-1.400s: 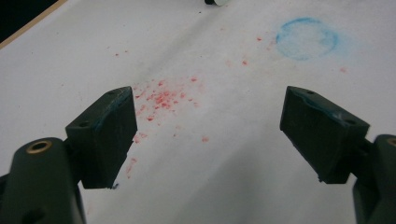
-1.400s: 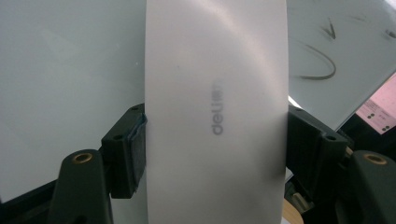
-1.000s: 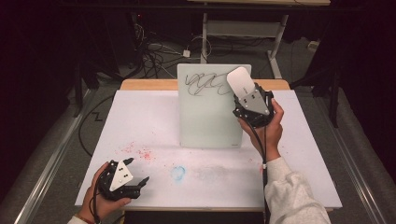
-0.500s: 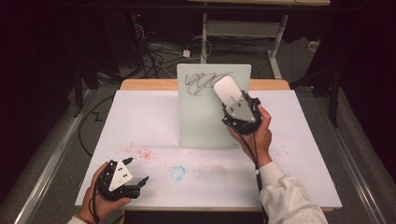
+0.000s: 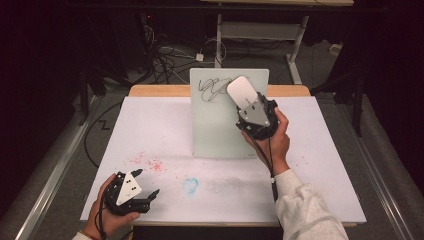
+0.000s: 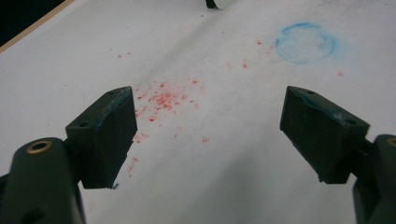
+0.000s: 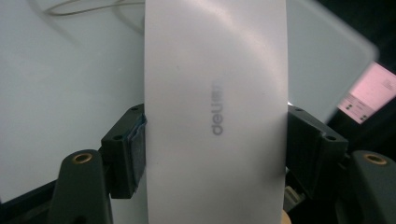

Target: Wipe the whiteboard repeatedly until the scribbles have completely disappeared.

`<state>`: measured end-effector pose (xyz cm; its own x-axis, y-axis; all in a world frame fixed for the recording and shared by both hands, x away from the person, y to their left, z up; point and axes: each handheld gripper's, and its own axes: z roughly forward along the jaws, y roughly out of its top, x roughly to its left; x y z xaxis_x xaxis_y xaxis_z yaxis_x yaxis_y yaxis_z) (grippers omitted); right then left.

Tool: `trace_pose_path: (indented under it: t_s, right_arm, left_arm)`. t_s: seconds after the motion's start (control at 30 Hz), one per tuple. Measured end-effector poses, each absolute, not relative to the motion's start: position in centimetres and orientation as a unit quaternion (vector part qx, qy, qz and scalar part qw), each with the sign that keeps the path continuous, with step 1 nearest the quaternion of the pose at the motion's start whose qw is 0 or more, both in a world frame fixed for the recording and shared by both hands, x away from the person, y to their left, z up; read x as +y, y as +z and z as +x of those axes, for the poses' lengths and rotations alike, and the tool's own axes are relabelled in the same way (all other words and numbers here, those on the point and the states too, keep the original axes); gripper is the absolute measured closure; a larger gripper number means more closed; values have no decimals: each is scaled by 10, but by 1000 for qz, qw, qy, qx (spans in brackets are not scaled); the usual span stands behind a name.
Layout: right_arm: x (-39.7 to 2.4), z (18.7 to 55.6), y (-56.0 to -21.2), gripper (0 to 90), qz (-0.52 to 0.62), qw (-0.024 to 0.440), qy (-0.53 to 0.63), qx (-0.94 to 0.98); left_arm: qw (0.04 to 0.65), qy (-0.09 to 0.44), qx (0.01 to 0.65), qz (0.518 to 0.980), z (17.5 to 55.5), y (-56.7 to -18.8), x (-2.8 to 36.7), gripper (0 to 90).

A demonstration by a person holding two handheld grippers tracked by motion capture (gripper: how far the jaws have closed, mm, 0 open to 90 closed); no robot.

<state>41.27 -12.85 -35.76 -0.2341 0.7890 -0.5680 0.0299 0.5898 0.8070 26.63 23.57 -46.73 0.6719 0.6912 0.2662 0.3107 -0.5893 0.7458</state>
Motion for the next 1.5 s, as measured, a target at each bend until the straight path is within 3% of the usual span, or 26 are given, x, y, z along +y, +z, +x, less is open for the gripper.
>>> trace_pose_path:
  t_s: [0.37,0.77,1.03,1.5]
  right_arm:
    - [-129,418,-346,310,328,541,373,679]
    - [-73,414,-357,309,292,522,375,708]
    - [-42,409,-372,309,268,534,352,721]
    - [-88,419,-342,309,328,529,378,685]
  left_arm:
    - [345,279,301,844,266,-467,237,183]
    - [347,276,297,846,266,-466,236,183]
    - [350,273,291,848,265,-466,236,183]
    - [349,271,292,848,264,-466,236,183]
